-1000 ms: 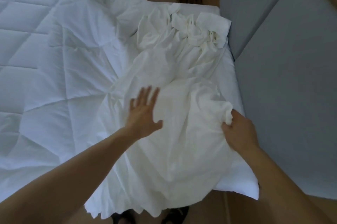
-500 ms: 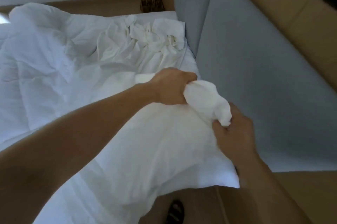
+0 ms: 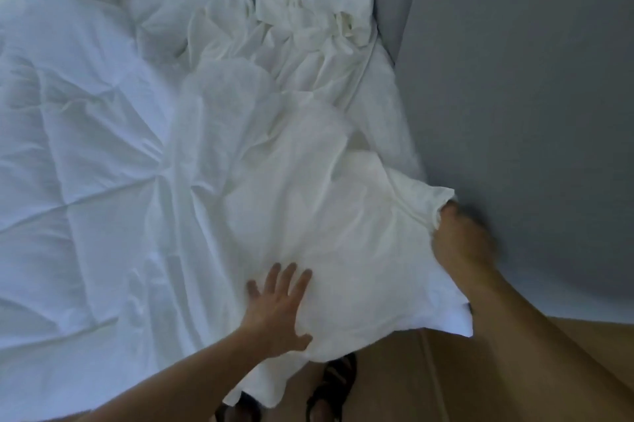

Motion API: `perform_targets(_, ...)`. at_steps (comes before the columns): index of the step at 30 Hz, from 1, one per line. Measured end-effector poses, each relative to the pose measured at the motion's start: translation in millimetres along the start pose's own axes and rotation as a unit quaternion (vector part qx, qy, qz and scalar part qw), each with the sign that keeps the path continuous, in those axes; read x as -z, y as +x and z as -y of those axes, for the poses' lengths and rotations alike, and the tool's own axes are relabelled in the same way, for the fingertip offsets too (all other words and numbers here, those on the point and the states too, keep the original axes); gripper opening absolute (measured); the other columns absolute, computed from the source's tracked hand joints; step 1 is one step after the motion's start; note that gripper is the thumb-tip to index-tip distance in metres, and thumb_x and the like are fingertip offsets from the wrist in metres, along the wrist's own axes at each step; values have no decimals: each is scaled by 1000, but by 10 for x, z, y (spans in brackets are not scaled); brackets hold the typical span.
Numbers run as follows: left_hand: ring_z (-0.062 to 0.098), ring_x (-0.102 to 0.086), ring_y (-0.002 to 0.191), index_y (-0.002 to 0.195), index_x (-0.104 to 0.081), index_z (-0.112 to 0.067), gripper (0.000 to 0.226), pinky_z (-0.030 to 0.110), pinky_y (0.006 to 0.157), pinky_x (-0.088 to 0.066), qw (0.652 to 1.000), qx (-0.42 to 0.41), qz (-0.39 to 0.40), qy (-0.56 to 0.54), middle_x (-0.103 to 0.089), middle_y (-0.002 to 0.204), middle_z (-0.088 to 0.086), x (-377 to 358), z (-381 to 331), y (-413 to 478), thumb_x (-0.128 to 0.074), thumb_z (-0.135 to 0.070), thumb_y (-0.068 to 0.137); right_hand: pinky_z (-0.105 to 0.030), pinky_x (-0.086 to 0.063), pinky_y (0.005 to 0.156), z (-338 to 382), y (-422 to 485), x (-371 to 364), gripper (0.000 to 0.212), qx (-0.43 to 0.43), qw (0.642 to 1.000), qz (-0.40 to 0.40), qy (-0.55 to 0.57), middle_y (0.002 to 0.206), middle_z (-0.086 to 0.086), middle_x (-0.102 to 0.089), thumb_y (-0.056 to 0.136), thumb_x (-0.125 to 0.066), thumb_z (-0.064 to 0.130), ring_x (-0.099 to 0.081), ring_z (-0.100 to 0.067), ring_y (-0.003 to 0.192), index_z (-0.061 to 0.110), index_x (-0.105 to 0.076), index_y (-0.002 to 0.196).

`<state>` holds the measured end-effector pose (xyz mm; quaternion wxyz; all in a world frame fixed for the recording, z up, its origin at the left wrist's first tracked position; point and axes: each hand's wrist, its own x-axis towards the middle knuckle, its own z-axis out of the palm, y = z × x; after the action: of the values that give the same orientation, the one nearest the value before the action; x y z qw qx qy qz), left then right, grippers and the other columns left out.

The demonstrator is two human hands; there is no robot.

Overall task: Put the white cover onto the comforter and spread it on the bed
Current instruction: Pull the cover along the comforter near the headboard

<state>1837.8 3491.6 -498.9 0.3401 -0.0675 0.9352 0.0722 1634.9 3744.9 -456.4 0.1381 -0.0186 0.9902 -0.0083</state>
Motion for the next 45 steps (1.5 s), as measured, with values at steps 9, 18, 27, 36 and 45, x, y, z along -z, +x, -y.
perform_targets(9,42,32,143,137,46,-35,140,71,109,9,995,68,38,58,43,153,5,-480,767,48,-78,-52,73,-58,-32,106,143,-56,-591,68,86,987,-138,3,143,-32,-40,79,-62,11,-39,-48,131,-8,-36,140)
perform_targets(18,34,27,147,146,37,-29,129,59,114,17,996,-6,-15,87,37,156,12,-681,982,-162,-72,-47,79,-52,-25,108,1176,-1140,-1584,112,524,844,52,-102,137,-14,-58,44,-90,50,-55,-35,125,13,-44,139)
perform_targets(27,30,-13,151,152,-30,-7,83,47,121,-10,894,127,-394,-171,-24,160,15,-1416,1850,-996,-47,-54,87,-28,-49,46,1684,-1186,-1851,61,489,870,6,-64,71,-8,-63,36,-96,9,-61,-24,58,9,-75,93)
perform_targets(36,27,-70,103,120,-62,-12,49,41,87,-56,635,175,-98,-746,-74,108,3,-854,1833,-1199,-84,-20,77,-32,-48,47,1998,-1452,-1037,18,460,880,-63,100,65,-4,-67,71,-55,17,-62,-28,54,12,-71,79)
perform_targets(45,26,-68,94,117,-66,-16,61,48,92,-53,701,308,-127,-630,-73,104,7,-995,2998,-1859,-78,-38,61,-31,-41,62,1741,-1189,-423,23,359,930,-37,72,79,-7,-73,78,-54,14,-66,-31,70,14,-73,90)
